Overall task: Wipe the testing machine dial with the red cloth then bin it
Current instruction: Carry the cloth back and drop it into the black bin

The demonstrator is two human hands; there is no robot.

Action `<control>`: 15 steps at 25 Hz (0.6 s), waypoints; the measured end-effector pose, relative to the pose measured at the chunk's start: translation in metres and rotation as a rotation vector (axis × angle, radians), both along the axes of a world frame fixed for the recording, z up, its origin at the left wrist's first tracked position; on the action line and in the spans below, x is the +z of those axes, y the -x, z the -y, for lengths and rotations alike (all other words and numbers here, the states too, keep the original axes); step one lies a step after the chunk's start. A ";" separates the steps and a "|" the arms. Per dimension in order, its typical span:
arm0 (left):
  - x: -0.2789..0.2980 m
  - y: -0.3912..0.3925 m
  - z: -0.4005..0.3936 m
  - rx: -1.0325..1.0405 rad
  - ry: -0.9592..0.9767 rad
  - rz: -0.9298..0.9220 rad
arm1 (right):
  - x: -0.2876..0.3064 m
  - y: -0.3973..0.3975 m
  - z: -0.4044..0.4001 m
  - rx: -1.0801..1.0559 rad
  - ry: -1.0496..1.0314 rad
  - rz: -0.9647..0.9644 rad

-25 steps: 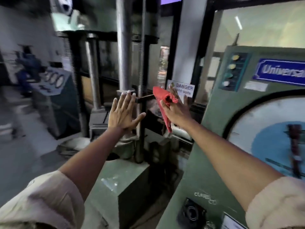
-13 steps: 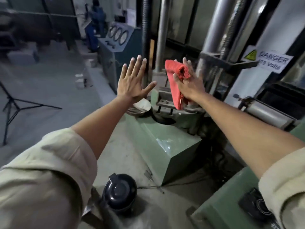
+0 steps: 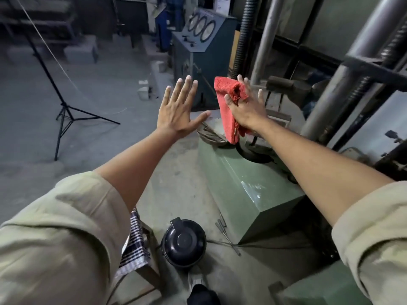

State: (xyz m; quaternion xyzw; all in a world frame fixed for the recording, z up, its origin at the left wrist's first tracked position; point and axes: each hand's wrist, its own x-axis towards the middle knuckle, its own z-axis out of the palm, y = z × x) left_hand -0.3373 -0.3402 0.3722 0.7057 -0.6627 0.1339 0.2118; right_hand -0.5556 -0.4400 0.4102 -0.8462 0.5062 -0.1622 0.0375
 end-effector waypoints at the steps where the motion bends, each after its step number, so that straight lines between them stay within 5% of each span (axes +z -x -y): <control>1: -0.006 -0.007 0.004 0.015 -0.006 -0.017 | -0.005 -0.007 0.005 0.006 -0.010 0.001; 7: -0.091 -0.029 0.024 0.070 -0.129 -0.082 | -0.086 -0.044 0.039 0.063 -0.192 -0.037; 15: -0.293 -0.059 0.011 0.163 -0.399 -0.171 | -0.330 -0.054 0.021 0.325 -0.615 -0.247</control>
